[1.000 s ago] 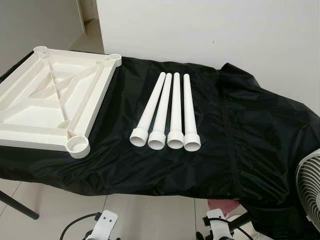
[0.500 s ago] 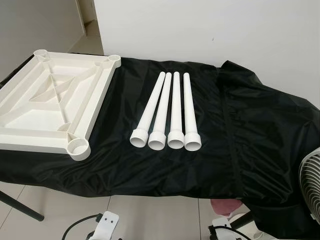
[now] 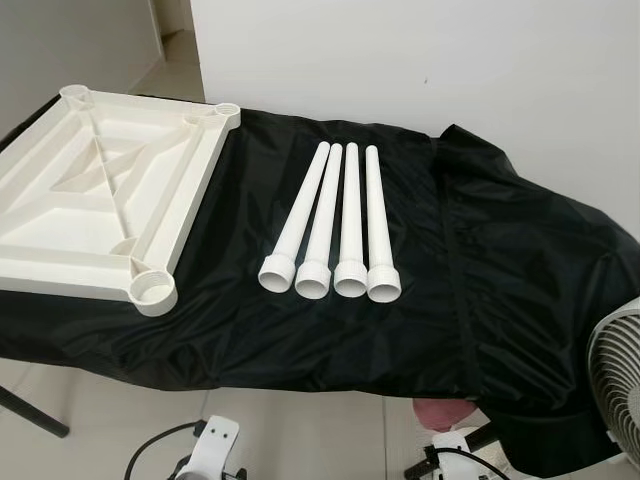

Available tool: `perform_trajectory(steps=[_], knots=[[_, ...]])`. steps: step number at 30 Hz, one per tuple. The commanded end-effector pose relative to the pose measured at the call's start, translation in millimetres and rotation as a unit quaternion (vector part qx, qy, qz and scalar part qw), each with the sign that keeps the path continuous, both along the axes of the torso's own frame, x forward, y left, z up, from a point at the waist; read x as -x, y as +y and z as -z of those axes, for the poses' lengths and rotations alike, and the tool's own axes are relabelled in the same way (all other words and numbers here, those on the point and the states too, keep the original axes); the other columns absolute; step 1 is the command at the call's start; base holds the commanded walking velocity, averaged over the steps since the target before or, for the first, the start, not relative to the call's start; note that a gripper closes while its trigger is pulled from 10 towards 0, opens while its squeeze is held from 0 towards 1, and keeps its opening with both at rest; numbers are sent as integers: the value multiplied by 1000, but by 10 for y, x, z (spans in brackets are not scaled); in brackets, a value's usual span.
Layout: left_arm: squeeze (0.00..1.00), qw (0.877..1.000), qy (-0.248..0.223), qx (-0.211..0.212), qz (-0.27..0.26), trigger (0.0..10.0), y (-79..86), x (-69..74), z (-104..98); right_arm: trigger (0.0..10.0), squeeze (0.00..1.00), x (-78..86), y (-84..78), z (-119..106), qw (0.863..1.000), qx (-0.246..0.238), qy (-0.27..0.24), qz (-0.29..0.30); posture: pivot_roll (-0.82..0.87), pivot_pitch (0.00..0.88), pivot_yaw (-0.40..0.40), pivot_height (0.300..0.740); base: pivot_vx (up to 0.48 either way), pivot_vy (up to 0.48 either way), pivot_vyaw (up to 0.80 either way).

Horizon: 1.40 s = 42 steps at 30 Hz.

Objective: Building children table

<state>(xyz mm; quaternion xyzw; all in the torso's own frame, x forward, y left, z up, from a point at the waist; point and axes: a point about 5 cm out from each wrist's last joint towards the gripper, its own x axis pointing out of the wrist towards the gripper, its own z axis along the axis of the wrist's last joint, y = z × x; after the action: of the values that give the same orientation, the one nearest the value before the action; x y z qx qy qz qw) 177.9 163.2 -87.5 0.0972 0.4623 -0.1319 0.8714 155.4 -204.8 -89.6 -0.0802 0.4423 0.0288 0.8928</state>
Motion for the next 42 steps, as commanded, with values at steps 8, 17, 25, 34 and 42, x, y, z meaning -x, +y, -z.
perform_trajectory(steps=[8,17,25,34,42], knots=[[0,1000,11,-2,6,10000,-12,42,23,10000,0,-95,64,-30,1000,-13,-13,-2,16,0,-72,740,0,0,0],[0,1000,13,-10,6,10000,-1,70,35,10000,0,21,53,15,1000,-11,-1,8,2,0,-65,740,0,0,0],[0,1000,21,-14,7,10000,-3,112,56,10000,0,89,63,46,1000,-4,13,2,-6,0,-52,740,0,0,0],[0,999,26,-19,16,10000,-20,146,72,10000,0,104,132,64,1000,-6,17,-5,-5,0,-49,740,0,202,0],[0,999,37,-26,16,10000,-12,220,103,10000,0,147,170,86,1000,-6,25,-11,-1,0,-52,740,0,346,0]])
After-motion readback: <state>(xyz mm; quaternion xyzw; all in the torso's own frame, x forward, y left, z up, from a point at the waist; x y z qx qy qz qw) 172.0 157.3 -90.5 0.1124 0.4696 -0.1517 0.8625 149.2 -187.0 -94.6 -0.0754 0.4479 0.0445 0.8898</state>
